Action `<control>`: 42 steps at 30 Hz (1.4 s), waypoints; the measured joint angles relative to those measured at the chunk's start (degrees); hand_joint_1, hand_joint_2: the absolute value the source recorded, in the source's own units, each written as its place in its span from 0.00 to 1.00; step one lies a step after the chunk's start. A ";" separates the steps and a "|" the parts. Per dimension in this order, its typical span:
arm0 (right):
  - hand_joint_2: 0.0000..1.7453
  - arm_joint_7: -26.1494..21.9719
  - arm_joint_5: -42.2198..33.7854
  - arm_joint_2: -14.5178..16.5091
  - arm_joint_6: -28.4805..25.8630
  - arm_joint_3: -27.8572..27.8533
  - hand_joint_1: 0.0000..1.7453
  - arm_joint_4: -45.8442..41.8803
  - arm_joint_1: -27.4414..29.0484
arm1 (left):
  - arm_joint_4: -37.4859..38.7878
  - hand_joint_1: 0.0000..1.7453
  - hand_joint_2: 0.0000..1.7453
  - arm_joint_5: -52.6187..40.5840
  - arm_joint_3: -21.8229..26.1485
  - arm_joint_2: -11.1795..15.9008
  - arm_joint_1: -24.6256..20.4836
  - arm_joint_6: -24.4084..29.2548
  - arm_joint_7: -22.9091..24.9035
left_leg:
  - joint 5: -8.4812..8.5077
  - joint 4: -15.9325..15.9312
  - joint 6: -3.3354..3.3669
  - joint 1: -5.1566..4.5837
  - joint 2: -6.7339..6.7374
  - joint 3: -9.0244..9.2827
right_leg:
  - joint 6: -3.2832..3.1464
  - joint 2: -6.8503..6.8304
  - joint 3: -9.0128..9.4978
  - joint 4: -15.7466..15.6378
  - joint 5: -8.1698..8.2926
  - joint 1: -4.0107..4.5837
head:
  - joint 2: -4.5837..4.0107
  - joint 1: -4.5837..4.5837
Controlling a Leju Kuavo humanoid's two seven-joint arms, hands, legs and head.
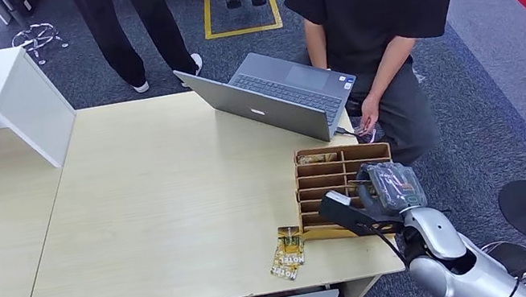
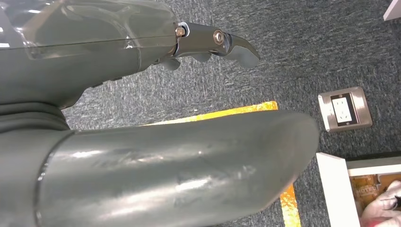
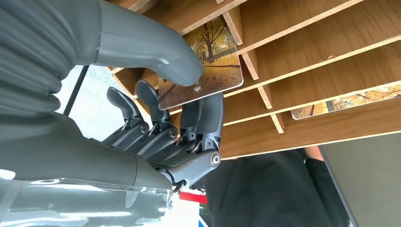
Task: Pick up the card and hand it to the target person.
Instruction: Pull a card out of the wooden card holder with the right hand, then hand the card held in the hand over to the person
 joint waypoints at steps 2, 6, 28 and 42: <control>1.00 -0.01 0.08 0.00 -0.12 0.10 0.89 0.00 0.00 | 0.00 0.00 0.00 -0.01 -0.08 0.00 0.00 0.02 0.03 | 0.00 0.00 0.00 0.00 0.00 0.01 | 0.00 0.00 0.00 0.00 0.00 0.00 | 0.00 0.00; 1.00 -0.02 0.67 0.00 -0.54 0.24 0.93 0.00 0.01 | 0.00 0.00 0.00 0.00 -0.12 0.00 0.00 0.10 0.07 | 0.00 0.00 0.00 0.00 0.00 0.01 | 0.00 0.00 0.00 0.00 0.01 0.00 | 0.00 0.00; 1.00 3.08 14.83 -2.67 7.18 -1.60 1.00 -13.48 -0.47 | 0.00 0.00 0.00 0.89 -0.13 0.00 0.01 0.32 -0.05 | 0.00 0.02 0.00 0.00 0.00 -0.01 | 0.00 0.00 -0.01 0.00 0.01 0.00 | 0.00 0.01; 1.00 2.88 11.13 -5.75 7.02 -6.89 1.00 -19.69 -3.58 | 0.00 0.00 0.00 0.60 -0.21 0.00 -0.11 0.33 0.26 | 0.00 0.03 0.00 -0.01 0.00 0.00 | 0.00 0.00 -0.01 0.00 0.01 -0.01 | 0.00 0.00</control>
